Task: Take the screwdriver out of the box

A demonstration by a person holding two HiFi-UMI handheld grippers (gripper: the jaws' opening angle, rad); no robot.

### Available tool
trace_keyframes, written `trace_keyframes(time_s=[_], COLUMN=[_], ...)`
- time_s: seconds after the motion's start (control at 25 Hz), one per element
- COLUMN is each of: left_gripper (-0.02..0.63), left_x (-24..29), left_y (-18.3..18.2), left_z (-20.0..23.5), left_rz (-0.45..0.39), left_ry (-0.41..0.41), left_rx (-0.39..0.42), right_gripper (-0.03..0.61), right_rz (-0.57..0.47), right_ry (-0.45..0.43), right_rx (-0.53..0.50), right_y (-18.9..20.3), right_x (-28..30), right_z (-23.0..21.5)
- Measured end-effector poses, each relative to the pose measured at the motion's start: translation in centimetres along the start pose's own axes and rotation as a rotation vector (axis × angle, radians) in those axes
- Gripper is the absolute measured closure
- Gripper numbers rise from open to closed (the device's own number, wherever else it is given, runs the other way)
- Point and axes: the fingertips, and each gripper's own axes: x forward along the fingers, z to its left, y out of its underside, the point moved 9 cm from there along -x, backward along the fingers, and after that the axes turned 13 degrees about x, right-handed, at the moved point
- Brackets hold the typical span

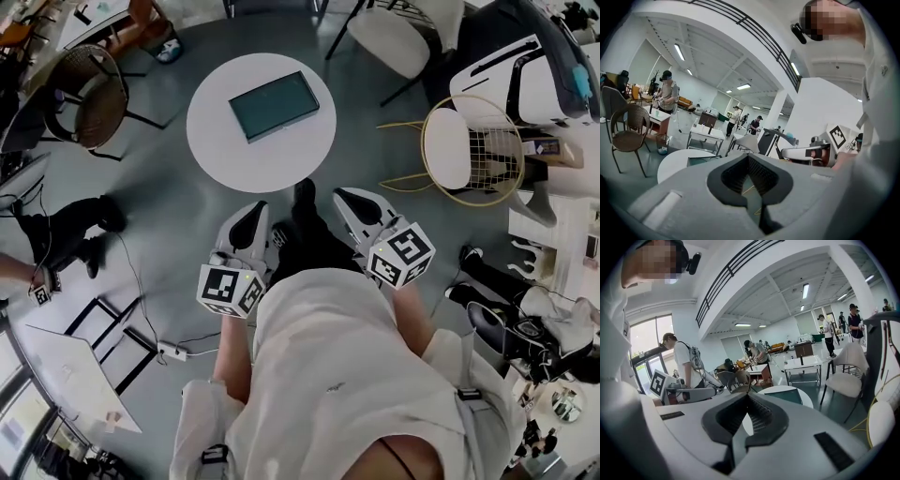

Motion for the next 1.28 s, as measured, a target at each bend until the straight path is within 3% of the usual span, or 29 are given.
trace_keyframes(time_s=[0.28,0.64,0.88,1.28], left_gripper=[0.604,0.604,0.604,0.604], left_x=[2.7,8.8,11.5,12.7], left_y=[-4.0,-5.3,-3.6,-0.8], left_z=[2.9,4.0,4.0,7.7], left_rz=[-0.025,-0.017,0.046,0.238], left_ry=[-0.071,-0.144,-0.188,-0.198], left_rx=[0.040,0.017,-0.025,-0.047], right_gripper=[0.571,0.571,0.571,0.571], right_rz=[-0.047,0.020,0.096,0.200], right_ry=[-0.060,-0.125,-0.148,-0.125], right_rx=[0.010,0.008,0.047,0.075], right_y=[-4.4,-8.1,-7.6,-5.8], right_x=[4.1,7.7,9.6,13.8], right_z=[-2.8,-8.0,-11.0,-11.8])
